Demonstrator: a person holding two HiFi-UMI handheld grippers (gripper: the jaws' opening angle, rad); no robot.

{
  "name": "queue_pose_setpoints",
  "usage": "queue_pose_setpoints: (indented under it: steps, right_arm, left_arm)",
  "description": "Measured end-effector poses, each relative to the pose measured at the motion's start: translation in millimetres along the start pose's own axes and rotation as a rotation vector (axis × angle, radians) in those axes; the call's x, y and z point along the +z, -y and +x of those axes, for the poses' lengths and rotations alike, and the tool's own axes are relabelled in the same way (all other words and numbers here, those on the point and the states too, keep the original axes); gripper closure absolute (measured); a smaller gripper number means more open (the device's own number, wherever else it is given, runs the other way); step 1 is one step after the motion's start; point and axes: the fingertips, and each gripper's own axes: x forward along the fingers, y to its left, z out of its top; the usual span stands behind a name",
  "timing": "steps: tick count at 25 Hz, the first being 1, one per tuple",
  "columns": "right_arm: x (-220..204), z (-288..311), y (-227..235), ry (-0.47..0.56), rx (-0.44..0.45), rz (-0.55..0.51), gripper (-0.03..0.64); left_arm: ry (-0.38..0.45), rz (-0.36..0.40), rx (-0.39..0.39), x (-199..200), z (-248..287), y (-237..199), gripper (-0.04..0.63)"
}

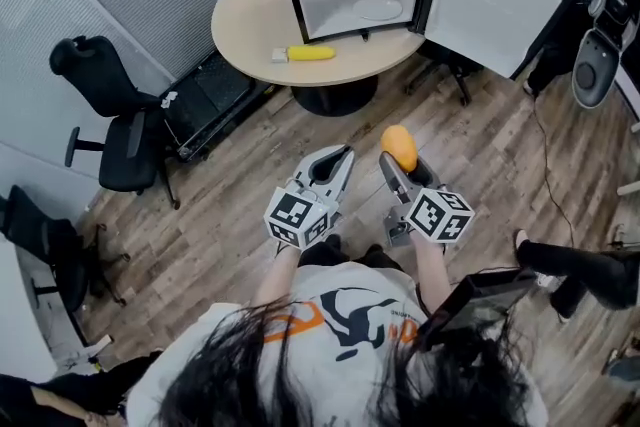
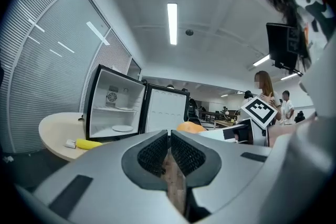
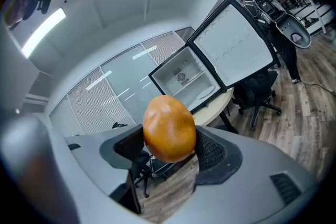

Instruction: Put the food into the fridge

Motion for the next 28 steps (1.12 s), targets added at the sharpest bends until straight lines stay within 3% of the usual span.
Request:
queue_pose_setpoints:
  steps: [21,28]
  right_arm:
    - [11.4,-42.0,54.5,-0.034,-0.032,-0.009,0.311]
    - [9.9,-37.5,68.6,-0.041,-0.016,0.018,0.311]
  left_arm:
    - [-0.021,-0.004,-0.003,-15.6,38.4,45.2,0.583]
    - [-0.068,0.014,-0.016,-26.4,48.7,51.8,0.583]
